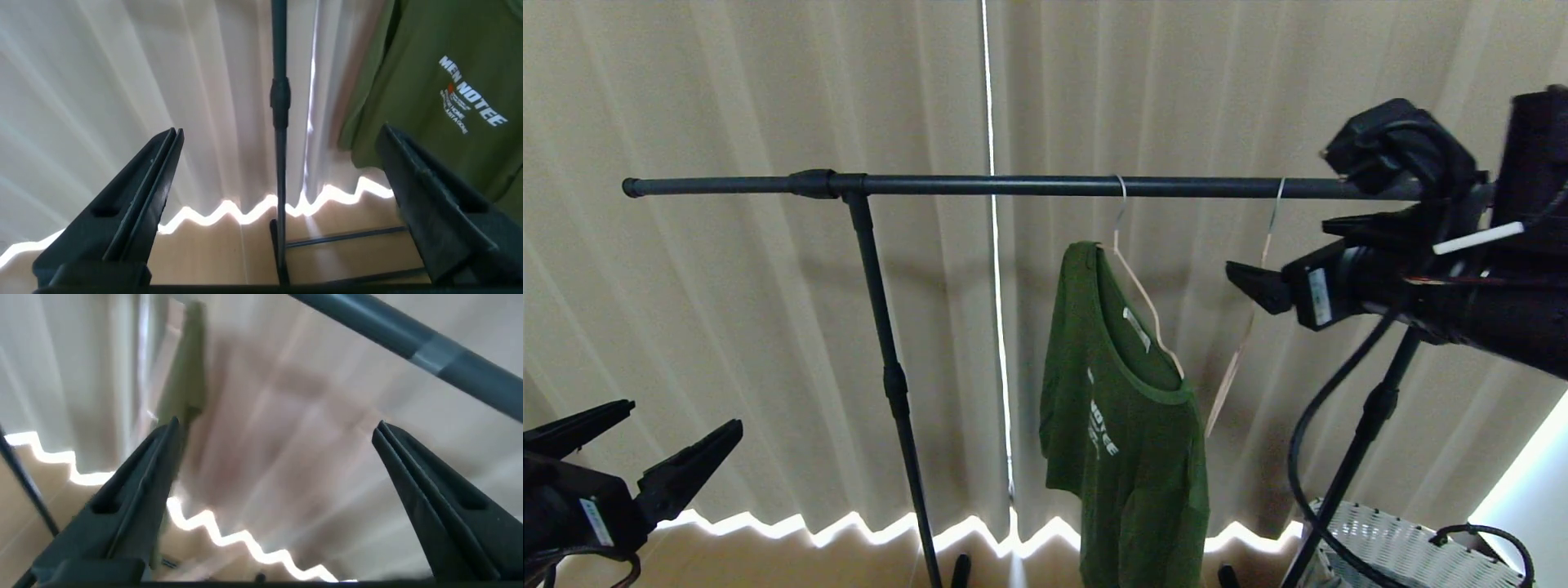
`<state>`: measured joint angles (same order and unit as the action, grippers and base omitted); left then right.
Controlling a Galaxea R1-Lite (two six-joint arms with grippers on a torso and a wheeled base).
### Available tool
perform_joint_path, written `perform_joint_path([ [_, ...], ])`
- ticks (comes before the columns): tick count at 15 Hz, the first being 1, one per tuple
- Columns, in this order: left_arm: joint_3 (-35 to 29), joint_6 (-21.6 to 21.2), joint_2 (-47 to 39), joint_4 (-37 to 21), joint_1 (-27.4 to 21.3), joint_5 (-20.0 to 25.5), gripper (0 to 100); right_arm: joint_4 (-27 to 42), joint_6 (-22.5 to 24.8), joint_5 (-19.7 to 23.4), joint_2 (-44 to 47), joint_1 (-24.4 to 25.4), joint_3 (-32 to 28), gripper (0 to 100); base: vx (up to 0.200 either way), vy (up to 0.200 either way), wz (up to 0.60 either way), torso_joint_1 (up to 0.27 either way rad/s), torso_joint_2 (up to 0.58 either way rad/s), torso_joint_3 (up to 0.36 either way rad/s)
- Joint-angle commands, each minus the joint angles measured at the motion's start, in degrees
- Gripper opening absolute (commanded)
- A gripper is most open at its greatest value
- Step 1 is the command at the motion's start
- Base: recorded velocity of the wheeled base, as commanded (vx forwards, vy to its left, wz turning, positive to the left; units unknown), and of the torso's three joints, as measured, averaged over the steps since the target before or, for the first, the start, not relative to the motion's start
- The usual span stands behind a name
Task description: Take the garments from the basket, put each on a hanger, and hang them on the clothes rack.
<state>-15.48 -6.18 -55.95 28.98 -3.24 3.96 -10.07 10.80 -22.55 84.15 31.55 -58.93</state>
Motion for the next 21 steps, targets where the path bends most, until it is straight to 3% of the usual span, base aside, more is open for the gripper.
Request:
perform_joint_path([
  [1, 0.2, 0.0, 0.6, 0.0, 0.8, 0.0, 100, 0.3, 0.1, 0.0, -10.9, -6.1, 8.9, 100, 0.000, 0.000, 0.00, 0.000, 0.00, 0.000],
  [2, 0.7, 0.0, 1.6, 0.0, 0.8, 0.0, 100, -0.3, 0.1, 0.1, -13.8, -10.1, 14.4, 100, 0.000, 0.000, 0.00, 0.000, 0.00, 0.000],
  [3, 0.8, 0.0, 1.8, 0.0, 0.8, 0.0, 100, -0.3, 0.1, 0.1, -14.1, -10.5, 14.9, 100, 0.000, 0.000, 0.00, 0.000, 0.00, 0.000],
  [5, 1.0, 0.2, 2.0, -0.1, 1.1, 0.0, 100, -0.5, -0.1, 0.1, -18.3, -15.9, 22.6, 100, 0.000, 0.000, 0.00, 0.000, 0.00, 0.000],
  [8, -0.4, 0.0, -0.9, -0.1, 1.1, 0.1, 100, -1.2, -0.2, 0.2, -22.1, -16.7, 29.5, 100, 0.000, 0.000, 0.00, 0.000, 0.00, 0.000],
  [10, -0.6, -0.1, -5.0, 0.1, 1.1, 0.1, 100, -7.3, -0.3, 0.9, -22.1, -16.7, 32.8, 100, 0.000, 0.000, 0.00, 0.000, 0.00, 0.000],
  [12, -0.5, -0.2, -7.5, 1.1, 1.0, 0.1, 100, -20.6, -0.3, 1.5, -19.7, -16.7, 39.6, 100, 0.000, 0.000, 0.00, 0.000, 0.00, 0.000],
  [15, 0.6, -1.7, -7.2, 1.4, 1.0, 0.0, 100, -28.8, -0.3, 1.7, -16.0, -16.7, 44.0, 100, 0.000, 0.000, 0.00, 0.000, 0.00, 0.000],
  [19, 1.5, -2.1, -6.3, 4.1, 1.3, 0.0, 100, -29.0, 0.0, 1.5, -14.1, -16.8, 46.2, 100, 0.000, 0.000, 0.00, 0.000, 0.00, 0.000],
  [21, 1.9, -2.3, -4.7, 4.1, 1.2, 0.0, 100, -29.0, 0.0, 1.4, -14.1, -16.9, 46.9, 100, -0.200, 0.000, 0.00, 0.002, 0.00, 0.005],
])
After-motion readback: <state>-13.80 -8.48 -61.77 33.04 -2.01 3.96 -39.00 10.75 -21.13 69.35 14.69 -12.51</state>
